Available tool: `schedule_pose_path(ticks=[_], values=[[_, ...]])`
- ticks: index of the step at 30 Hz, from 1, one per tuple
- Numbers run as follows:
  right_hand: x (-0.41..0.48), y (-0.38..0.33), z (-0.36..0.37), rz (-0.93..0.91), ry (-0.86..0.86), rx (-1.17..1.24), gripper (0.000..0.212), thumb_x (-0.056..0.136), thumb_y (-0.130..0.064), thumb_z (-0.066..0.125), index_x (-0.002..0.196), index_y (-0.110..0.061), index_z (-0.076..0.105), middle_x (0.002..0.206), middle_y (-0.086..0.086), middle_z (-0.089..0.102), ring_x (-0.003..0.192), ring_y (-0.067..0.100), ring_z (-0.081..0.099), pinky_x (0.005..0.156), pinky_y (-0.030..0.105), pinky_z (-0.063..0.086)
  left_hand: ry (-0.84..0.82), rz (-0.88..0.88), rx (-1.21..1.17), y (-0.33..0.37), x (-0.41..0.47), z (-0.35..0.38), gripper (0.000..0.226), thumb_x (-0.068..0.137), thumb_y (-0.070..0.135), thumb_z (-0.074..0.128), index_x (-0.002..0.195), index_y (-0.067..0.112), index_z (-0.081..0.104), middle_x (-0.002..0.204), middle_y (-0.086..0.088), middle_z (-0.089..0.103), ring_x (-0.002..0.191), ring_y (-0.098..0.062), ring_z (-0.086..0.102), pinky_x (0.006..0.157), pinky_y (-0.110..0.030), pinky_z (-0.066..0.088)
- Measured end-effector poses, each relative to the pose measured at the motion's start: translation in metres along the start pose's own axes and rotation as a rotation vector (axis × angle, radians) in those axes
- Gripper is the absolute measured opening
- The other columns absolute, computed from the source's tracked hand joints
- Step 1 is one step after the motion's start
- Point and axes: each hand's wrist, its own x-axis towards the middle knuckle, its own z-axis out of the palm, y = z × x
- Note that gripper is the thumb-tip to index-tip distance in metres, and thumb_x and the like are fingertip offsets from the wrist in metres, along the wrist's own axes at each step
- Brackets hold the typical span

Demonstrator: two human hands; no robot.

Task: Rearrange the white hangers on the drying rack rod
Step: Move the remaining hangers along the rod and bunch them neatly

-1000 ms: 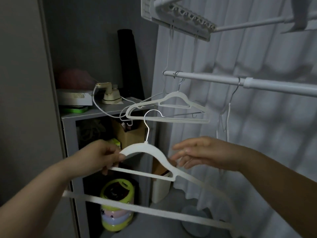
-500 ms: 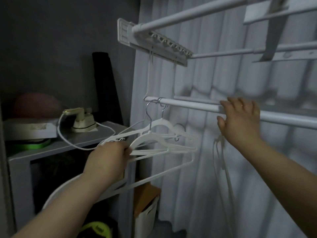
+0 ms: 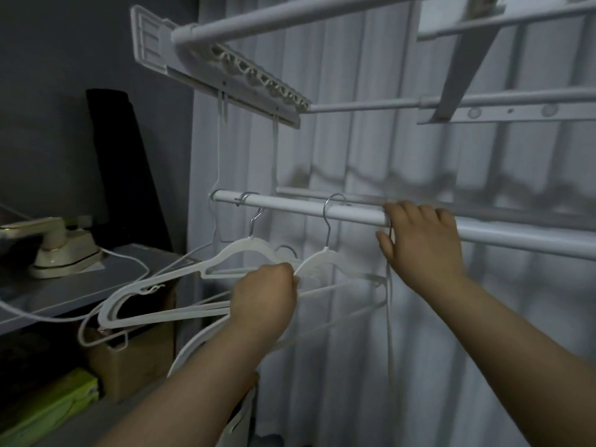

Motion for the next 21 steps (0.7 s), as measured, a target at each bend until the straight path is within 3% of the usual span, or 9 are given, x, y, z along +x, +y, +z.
schedule_pose_path(ticks=[9, 14, 17, 21], values=[[-0.001, 0.0, 0.0, 0.021, 0.005, -0.017, 0.038, 0.062, -0.02, 0.081, 0.088, 0.002, 0.064, 0.079, 0.021, 0.067, 0.067, 0.037, 0.063, 0.07, 0.043, 0.049, -0.155, 0.092, 0.032, 0.027, -0.005, 0.004, 0.028, 0.097, 0.027, 0.034, 0.11, 0.011, 0.054, 0.109, -0.009, 0.063, 0.101, -0.028, 0.06, 0.082, -0.032, 0.045], [-0.002, 0.0, -0.001, 0.036, -0.015, 0.0, 0.041, 0.061, -0.02, 0.082, 0.089, 0.003, 0.064, 0.082, 0.023, 0.067, 0.07, 0.039, 0.063, 0.071, 0.045, 0.048, -0.254, 0.14, -0.133, 0.03, -0.015, 0.002, 0.034, 0.096, 0.035, 0.033, 0.108, 0.015, 0.057, 0.11, -0.008, 0.064, 0.103, -0.028, 0.058, 0.083, -0.032, 0.043], [0.0, 0.0, 0.0, 0.067, -0.024, 0.022, 0.045, 0.063, -0.024, 0.08, 0.095, 0.003, 0.063, 0.089, 0.024, 0.066, 0.079, 0.041, 0.062, 0.078, 0.046, 0.044, -0.142, 0.133, -0.3, 0.01, -0.018, -0.011, 0.032, 0.095, 0.035, 0.034, 0.104, 0.018, 0.06, 0.107, -0.005, 0.065, 0.101, -0.025, 0.058, 0.082, -0.032, 0.043], [0.009, -0.008, 0.0, 0.1, 0.017, 0.055, 0.054, 0.069, -0.036, 0.074, 0.106, 0.001, 0.061, 0.107, 0.025, 0.062, 0.097, 0.044, 0.057, 0.091, 0.047, 0.033, 0.193, 0.03, -0.376, -0.047, -0.012, -0.026, 0.02, 0.09, 0.024, 0.05, 0.099, 0.019, 0.067, 0.103, -0.004, 0.068, 0.099, -0.024, 0.058, 0.078, -0.031, 0.041]])
